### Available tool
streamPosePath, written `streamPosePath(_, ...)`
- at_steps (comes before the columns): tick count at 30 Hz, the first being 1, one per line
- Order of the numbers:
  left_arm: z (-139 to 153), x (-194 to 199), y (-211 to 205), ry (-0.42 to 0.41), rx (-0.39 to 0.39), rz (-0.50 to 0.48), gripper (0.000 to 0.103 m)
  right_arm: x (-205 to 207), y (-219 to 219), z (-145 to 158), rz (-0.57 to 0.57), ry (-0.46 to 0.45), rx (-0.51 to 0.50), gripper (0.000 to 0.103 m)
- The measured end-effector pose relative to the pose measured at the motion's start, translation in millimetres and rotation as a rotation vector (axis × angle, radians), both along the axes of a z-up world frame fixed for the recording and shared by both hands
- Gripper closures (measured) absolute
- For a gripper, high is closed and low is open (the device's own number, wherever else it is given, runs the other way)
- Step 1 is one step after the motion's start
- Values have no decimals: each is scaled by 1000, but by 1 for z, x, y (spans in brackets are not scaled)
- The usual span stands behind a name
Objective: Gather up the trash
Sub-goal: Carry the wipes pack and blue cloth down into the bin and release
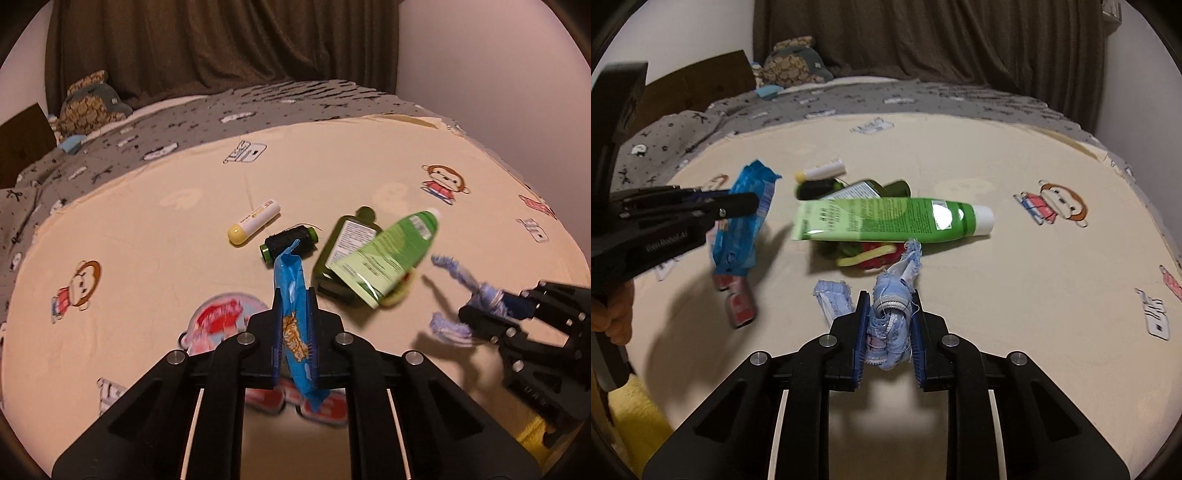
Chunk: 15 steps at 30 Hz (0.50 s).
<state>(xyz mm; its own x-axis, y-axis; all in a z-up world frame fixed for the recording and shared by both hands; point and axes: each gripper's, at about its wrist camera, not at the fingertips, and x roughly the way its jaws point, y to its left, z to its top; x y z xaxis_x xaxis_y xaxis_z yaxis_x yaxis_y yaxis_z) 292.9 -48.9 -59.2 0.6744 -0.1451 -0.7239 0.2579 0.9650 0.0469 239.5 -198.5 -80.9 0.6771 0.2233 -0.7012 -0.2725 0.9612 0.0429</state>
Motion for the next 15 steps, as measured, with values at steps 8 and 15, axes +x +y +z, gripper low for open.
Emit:
streamPosePath(8, 26, -82, 4, -57, -53, -44, 94, -66, -11, 31, 14, -61, 42, 81)
streamPosePath(15, 26, -158, 0, -75, -92, -112, 94, -133, -13, 26, 54, -70, 45, 81)
